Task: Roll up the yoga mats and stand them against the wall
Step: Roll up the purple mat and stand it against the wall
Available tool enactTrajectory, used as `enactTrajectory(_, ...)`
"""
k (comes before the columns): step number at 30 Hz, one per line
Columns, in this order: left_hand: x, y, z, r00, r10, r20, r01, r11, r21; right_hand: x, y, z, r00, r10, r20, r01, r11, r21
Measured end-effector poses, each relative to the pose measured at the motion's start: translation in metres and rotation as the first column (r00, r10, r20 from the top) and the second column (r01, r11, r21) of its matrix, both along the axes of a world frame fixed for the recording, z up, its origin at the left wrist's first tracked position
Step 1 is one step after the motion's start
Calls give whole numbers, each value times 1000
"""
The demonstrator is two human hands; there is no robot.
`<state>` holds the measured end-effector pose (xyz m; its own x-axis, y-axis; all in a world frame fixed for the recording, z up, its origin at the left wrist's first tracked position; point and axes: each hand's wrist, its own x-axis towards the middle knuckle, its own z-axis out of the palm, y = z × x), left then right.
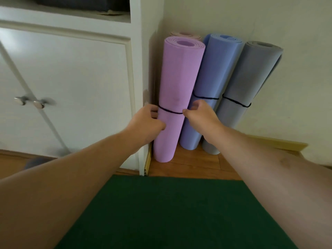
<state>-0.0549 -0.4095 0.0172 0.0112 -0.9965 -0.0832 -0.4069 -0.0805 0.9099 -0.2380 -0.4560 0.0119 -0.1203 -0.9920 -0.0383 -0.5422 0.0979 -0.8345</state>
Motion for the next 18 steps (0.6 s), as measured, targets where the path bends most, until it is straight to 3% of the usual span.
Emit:
enactTrajectory(5,43,88,-28,995,43,91,-51,994,96,12,87,-10,999,7,35,-9,999,52)
enactTrajectory(10,109,205,-65,964,6,266,-86,953,291,43,196,-36,994,111,-12,-103,959,263)
enactTrajectory(14,179,278,-106,917,-24,399,-150,904,400,95,274,-69,930,362,-72,-297,850,436)
enactTrajectory(18,259,316,-142,760,-81,644,-274,859,432,162,323,-113,836,548,-29,-439,700,563)
